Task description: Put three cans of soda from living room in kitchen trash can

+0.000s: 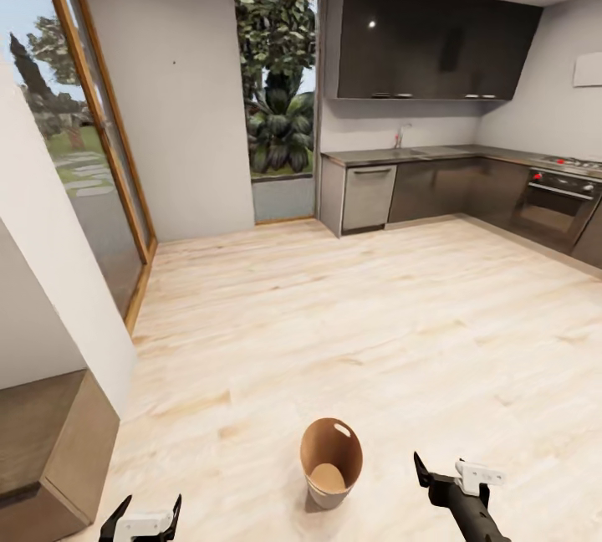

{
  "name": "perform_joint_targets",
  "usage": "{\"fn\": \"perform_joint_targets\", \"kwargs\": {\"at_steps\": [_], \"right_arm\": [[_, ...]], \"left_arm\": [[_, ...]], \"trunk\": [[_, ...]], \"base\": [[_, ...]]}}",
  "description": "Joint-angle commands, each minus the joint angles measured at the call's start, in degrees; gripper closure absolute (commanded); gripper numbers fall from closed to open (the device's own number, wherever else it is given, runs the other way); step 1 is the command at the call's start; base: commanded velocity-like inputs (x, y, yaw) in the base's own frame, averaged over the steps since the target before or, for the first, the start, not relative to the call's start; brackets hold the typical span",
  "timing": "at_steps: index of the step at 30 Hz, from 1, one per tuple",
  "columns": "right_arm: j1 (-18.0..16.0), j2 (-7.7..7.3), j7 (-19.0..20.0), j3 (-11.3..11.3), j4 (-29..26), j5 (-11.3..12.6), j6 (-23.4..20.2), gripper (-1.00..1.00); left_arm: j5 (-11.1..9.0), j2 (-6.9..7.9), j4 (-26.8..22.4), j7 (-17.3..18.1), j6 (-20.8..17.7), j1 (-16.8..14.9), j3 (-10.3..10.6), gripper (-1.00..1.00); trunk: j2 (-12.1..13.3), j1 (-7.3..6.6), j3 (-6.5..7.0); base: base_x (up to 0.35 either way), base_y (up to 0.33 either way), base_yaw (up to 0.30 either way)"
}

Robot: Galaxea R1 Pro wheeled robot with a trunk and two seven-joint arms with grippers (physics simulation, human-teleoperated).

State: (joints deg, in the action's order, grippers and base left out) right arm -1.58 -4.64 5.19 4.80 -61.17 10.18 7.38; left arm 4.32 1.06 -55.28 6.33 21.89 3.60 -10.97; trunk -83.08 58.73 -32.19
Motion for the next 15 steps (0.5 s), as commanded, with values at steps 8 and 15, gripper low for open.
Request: {"fn": "perform_joint_targets", "kwargs": {"at_steps": [8,15], "right_arm": [[0.0,0.02,0.0,-0.12,0.02,0.0,0.0,-1.0],[0.0,0.0,-0.02,-0.12,0.02,0.01,0.0,-1.0]], "left_arm": [[0.03,0.0,0.0,0.0,0.0,0.0,0.0,-1.0],[0.06,0.0,0.0,-0.05,0.0,0.0,-0.01,-1.0]], "trunk": [[0.0,0.0,0.21],[0.0,0.0,0.42]], "base": [[0.325,0.0,0.23],[0.325,0.0,0.24]]}}
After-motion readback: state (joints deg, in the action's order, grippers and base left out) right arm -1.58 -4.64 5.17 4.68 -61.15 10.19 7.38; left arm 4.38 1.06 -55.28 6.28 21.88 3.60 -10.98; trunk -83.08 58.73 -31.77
